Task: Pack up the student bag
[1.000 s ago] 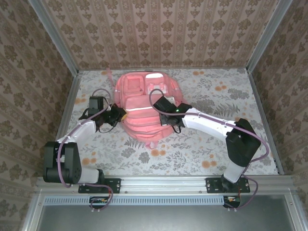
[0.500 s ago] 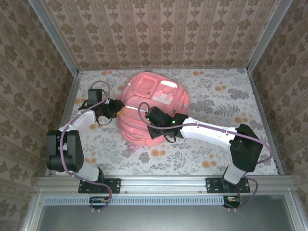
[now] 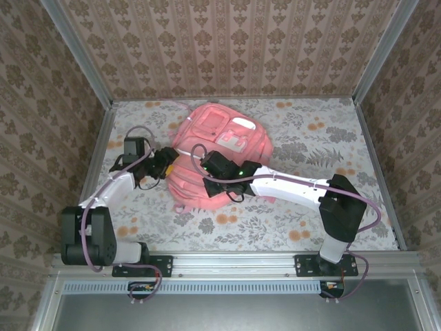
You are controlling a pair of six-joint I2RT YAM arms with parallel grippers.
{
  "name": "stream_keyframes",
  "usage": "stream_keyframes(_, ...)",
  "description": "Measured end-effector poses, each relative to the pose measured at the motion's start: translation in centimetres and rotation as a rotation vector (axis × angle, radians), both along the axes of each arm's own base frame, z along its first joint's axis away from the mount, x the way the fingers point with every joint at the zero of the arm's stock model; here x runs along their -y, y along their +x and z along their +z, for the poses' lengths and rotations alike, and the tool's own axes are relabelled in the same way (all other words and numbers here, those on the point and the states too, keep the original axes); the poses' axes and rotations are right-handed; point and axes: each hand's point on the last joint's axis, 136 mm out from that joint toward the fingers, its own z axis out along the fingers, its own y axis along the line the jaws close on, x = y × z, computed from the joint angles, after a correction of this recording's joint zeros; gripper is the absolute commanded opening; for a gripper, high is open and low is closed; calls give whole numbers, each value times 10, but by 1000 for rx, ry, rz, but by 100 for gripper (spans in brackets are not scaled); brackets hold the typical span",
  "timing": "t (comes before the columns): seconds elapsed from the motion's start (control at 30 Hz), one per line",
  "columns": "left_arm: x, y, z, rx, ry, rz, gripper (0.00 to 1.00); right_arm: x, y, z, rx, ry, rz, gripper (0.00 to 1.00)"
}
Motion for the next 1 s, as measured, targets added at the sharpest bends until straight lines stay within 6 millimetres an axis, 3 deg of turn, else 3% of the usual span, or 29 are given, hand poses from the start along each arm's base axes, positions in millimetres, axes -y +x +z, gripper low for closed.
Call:
stream_keyframes(0.3,20,2,-2,-14,-45,-14,37,0,1,0,1,0,-2,0)
stream_keyframes(0.6,27,1,-18,-44,-16,-27,0,15,5,-8,-7,-24,-30,0)
stream_keyframes(0.77,30,-2,-19,-39,0,-51,0,37,9,-8,-2,-38,-51,0)
stream_keyframes(1.0,38,-4,-15,-12,6,-99,0,75,32,0,2,-42,-96,0)
